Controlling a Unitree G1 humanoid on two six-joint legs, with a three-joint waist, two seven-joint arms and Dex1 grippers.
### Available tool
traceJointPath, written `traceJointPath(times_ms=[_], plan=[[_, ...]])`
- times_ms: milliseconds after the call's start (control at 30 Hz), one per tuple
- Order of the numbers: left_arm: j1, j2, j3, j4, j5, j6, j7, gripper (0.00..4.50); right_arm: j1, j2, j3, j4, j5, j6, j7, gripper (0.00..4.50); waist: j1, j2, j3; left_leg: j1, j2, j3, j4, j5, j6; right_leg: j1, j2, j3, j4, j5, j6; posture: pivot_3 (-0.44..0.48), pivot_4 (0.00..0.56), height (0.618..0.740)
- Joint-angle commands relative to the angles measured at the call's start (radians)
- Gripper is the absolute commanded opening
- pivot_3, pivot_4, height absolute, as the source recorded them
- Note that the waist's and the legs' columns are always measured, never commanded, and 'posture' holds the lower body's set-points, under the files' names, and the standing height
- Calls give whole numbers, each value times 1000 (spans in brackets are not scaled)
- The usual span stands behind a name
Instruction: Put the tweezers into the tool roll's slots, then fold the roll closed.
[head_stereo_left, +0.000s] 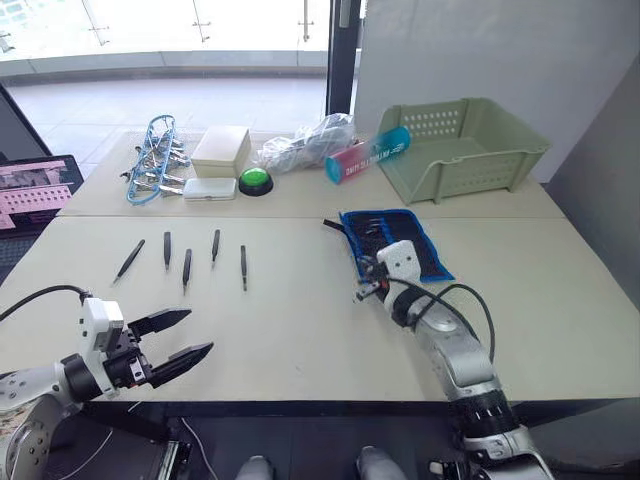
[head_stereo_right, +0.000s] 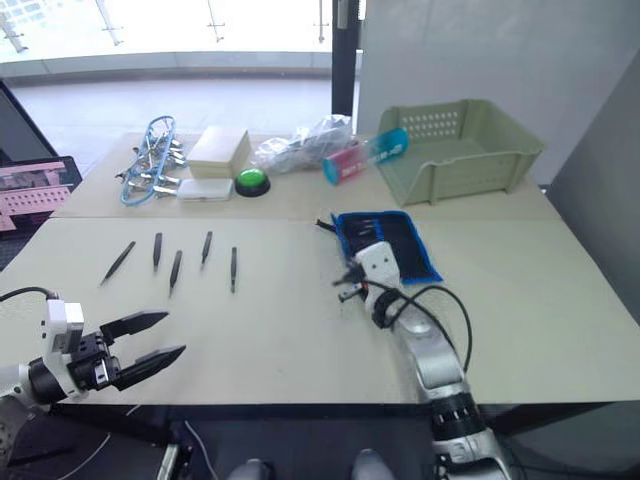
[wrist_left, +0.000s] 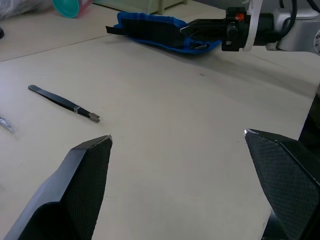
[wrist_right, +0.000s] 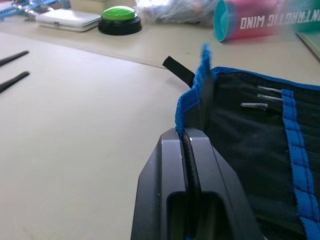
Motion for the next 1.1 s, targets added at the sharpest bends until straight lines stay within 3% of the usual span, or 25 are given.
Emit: traceJointPath(times_ms=[33,233,500,767,900,1100], plan=[[-22,18,-15,-3,9,3,-2,4500,79,-137,69,-81,-70,-196,161,45,6,-1,0,0,0,0,0,0,0,1,0,0,-2,0,0,0,150,740],[-136,38,-89,65,49,-20,-36,4500,142,-264,80,-175,-68,-339,294,45,-1,-2,0,1,0,0,-1,0,0,1,1,1,-2,0,0,0,150,740],[-551,25,-339,362,215,-167,-210,4500,218,-300,115,-372,-13,-274,411,45,29,-3,1,-1,0,0,4,0,0,2,1,0,-2,0,0,0,150,740],[-918,-76,-574,871,484,-671,-451,4500,241,-285,137,-428,-22,-194,421,45,32,-3,1,-2,0,-1,5,0,0,2,1,-1,-2,0,0,0,150,740],[-1099,-159,-634,1137,593,-885,-458,4500,254,-283,137,-437,-32,-181,415,45,41,-4,1,-4,-1,-1,7,0,0,2,1,-1,-2,0,0,0,150,740],[-1224,-252,-660,1333,672,-1039,-447,4500,272,-287,126,-454,-50,-166,404,45,43,-4,1,-4,-1,-1,7,-1,2,1,1,-1,-2,0,0,0,150,740]])
